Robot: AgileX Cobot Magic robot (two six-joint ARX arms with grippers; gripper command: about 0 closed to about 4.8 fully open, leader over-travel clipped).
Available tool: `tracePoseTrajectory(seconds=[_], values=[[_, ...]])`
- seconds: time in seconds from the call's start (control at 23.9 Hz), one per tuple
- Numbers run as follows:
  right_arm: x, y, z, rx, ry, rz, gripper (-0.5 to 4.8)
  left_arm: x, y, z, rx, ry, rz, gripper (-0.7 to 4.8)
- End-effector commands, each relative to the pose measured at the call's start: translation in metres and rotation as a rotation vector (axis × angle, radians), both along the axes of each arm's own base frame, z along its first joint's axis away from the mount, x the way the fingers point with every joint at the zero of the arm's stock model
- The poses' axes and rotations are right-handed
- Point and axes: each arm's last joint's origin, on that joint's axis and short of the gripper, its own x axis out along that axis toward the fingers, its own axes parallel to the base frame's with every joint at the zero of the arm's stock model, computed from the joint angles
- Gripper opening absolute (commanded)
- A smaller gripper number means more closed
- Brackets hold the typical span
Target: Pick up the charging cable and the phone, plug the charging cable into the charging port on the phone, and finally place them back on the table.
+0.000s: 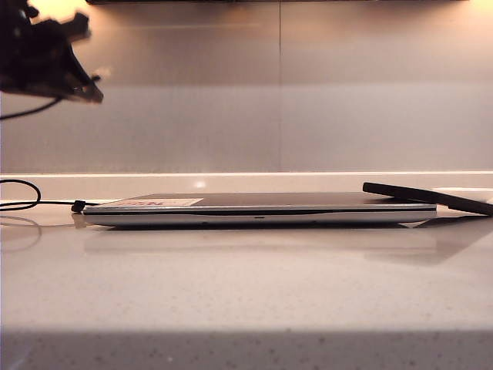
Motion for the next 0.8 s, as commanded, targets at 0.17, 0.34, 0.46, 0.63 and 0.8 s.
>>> tracePoseTrajectory(seconds=[0.17, 0.34, 0.46, 0.63, 0.8], values=[[0.002, -0.004, 0.0, 0.061, 0.052, -0.133, -0.06, -0.017, 0.005, 0.014, -0.165, 0.038, 0.035, -0.06], [0.008, -0.014, -0.006, 0.128, 0.163, -0.246, -0.05, -0.022, -0.005, 0.012, -0.156, 0.069, -0.021, -0.06], [0.012, -0.019, -0.009, 0.123, 0.188, -0.267, -0.05, -0.026, -0.012, 0.012, -0.154, 0.073, -0.062, -0.06], [0.022, -0.025, -0.014, 0.158, 0.262, -0.27, -0.05, -0.027, -0.015, 0.011, -0.153, 0.076, -0.081, -0.06], [0.042, -0.034, -0.025, 0.266, 0.442, -0.308, -0.05, -0.025, -0.016, 0.009, -0.149, 0.086, -0.079, -0.06]])
